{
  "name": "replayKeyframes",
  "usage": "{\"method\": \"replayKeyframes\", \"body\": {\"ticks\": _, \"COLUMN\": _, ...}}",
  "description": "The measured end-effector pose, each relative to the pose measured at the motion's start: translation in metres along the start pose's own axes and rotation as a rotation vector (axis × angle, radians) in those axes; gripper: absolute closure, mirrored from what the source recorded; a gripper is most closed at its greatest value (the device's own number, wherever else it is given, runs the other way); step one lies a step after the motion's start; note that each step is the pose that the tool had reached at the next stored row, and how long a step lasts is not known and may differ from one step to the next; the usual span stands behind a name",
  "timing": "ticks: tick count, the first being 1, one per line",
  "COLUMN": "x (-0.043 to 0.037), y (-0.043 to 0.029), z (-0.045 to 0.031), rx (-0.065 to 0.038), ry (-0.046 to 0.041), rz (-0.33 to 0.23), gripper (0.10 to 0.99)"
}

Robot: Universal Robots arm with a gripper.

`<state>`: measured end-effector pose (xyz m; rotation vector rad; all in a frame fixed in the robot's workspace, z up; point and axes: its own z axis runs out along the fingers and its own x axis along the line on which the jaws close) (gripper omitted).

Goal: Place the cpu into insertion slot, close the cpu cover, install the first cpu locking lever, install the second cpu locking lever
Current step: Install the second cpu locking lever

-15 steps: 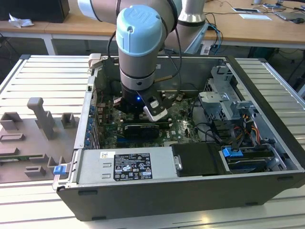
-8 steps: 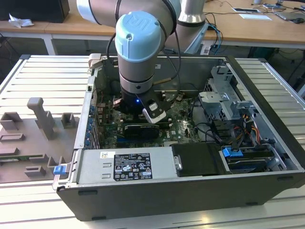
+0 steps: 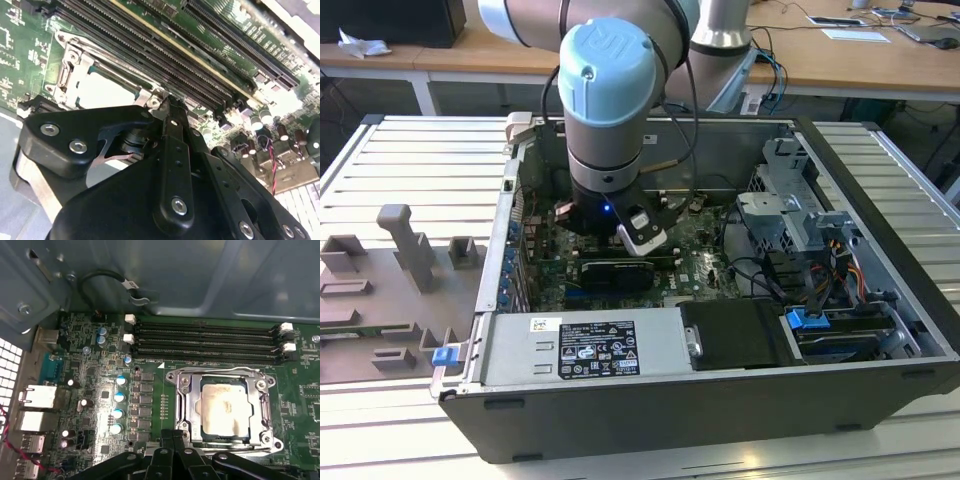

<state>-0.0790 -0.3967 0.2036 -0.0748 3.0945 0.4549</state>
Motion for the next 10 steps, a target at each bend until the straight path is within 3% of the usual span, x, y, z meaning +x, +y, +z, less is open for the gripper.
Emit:
{"method": "replayKeyframes", "body": {"ticks": 6, "x": -0.0003, "y": 0.0039, "z": -0.0126, "rx": 0.0, "ry": 0.0, "rz": 0.0, "gripper": 0.98}}
{"method": "replayKeyframes", "body": {"ticks": 10, "x": -0.0003, "y": 0.0049, "z": -0.0156, "rx": -0.001, "ry": 0.0, "rz": 0.0, "gripper": 0.98}}
